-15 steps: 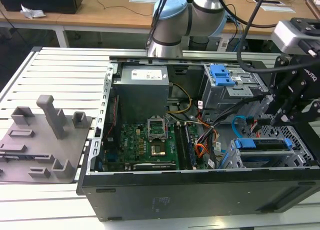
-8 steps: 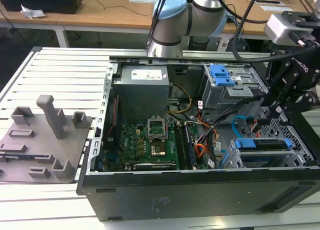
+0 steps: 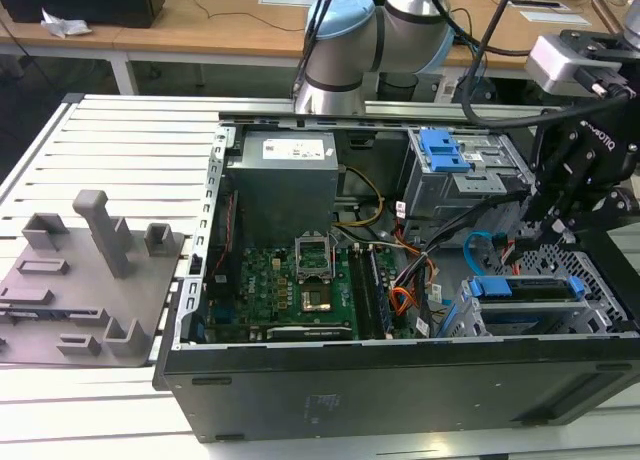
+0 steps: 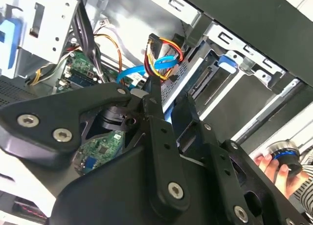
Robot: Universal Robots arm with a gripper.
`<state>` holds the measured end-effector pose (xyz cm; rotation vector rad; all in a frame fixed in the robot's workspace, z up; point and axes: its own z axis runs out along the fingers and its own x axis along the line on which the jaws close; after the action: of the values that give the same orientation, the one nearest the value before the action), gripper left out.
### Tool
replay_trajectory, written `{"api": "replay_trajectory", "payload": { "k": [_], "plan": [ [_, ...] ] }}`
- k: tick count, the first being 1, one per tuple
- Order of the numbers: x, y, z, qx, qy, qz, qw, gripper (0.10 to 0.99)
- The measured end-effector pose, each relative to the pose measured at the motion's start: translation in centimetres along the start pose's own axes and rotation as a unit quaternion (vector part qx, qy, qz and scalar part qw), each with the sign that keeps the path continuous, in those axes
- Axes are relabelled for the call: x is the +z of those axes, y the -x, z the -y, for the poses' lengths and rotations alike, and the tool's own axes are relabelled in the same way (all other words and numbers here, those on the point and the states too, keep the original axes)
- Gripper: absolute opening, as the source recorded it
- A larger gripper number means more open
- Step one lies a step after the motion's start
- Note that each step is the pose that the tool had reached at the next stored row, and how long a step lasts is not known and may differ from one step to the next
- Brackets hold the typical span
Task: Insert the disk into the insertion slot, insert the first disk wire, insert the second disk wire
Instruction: 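Insert the first disk wire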
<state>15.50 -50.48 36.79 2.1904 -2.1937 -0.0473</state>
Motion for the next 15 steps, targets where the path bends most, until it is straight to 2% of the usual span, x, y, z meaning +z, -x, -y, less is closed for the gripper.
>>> {"api": "replay_trajectory", "payload": {
  "k": [5, 12, 15],
  "plan": [
    [1.4, 0.05, -0.24, 0.0, 0.0, -0.0042, 1.0, 0.361],
    [1.52, 0.07, -0.24, 0.0, 0.0, -0.0045, 1.0, 0.349],
    [1.52, 0.07, -0.24, 0.0, 0.0, -0.0045, 1.0, 0.169]
  ]
}}
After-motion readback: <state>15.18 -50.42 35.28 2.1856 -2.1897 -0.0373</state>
